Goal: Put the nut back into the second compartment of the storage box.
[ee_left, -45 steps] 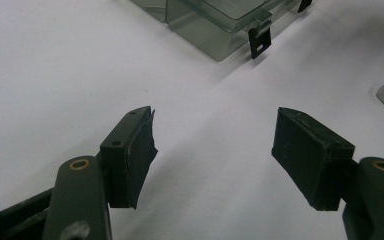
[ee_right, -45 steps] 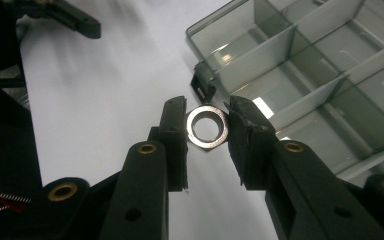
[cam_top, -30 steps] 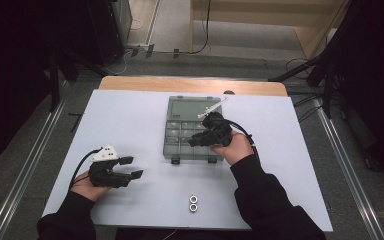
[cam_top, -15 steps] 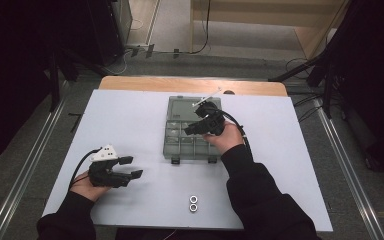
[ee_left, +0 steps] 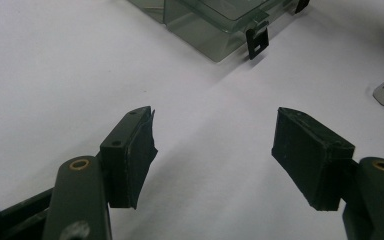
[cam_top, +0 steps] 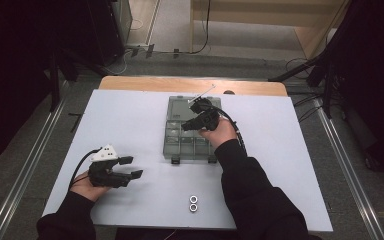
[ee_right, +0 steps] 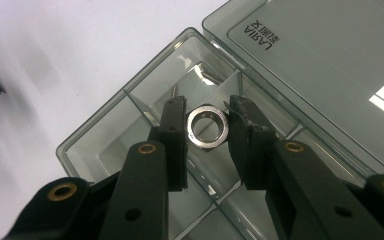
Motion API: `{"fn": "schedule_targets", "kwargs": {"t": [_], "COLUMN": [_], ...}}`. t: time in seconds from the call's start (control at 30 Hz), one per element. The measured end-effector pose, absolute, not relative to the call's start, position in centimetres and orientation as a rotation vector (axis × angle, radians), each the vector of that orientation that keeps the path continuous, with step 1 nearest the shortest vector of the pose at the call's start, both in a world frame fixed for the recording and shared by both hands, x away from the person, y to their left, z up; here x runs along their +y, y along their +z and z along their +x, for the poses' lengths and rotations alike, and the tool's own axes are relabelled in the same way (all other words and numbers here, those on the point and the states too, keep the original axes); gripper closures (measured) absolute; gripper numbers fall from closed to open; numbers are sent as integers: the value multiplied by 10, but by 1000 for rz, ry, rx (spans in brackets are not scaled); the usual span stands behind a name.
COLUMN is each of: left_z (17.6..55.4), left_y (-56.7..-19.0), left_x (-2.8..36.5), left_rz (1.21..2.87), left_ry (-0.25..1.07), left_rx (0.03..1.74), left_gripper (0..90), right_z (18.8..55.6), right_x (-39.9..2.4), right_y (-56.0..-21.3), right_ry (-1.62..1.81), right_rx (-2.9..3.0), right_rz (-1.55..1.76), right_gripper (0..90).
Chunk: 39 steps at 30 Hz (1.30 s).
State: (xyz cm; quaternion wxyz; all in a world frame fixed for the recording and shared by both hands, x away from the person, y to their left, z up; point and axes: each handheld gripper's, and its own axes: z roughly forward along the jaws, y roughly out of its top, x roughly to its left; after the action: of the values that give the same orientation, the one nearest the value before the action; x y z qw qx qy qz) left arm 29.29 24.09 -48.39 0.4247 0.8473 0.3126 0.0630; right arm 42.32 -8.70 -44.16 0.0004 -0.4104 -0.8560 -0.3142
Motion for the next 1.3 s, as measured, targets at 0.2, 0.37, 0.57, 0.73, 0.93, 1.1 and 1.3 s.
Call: {"fn": "schedule_targets", "kwargs": {"t": [0.2, 0.37, 0.57, 0.73, 0.93, 1.1, 1.3], "left_z": [293, 293, 293, 293, 293, 293, 293], "left_y": [-484, -484, -484, -484, -484, -485, -484], "left_x": [241, 241, 241, 241, 241, 241, 241], "left_rz": [2120, 2118, 2117, 2118, 2117, 2125, 2124], "left_ry": [158, 158, 158, 161, 161, 162, 161], "left_rx": [781, 782, 781, 784, 788, 786, 785], "left_gripper": [328, 328, 328, 328, 328, 328, 328], "right_z": [422, 423, 414, 402, 385, 373, 359], "right_x": [-85, -86, -89, -93, -100, -103, -106], "right_y": [-447, -447, -439, -437, -437, -438, -436], "right_ry": [-966, -985, -1063, -1085, -1107, -1136, -1168], "right_rx": [-2694, -2673, -2688, -2707, -2728, -2734, -2745], "right_rz": [-1296, -1287, -1218, -1140, -1074, -1011, -913], "right_gripper": [709, 564, 426, 431, 426, 427, 428]}}
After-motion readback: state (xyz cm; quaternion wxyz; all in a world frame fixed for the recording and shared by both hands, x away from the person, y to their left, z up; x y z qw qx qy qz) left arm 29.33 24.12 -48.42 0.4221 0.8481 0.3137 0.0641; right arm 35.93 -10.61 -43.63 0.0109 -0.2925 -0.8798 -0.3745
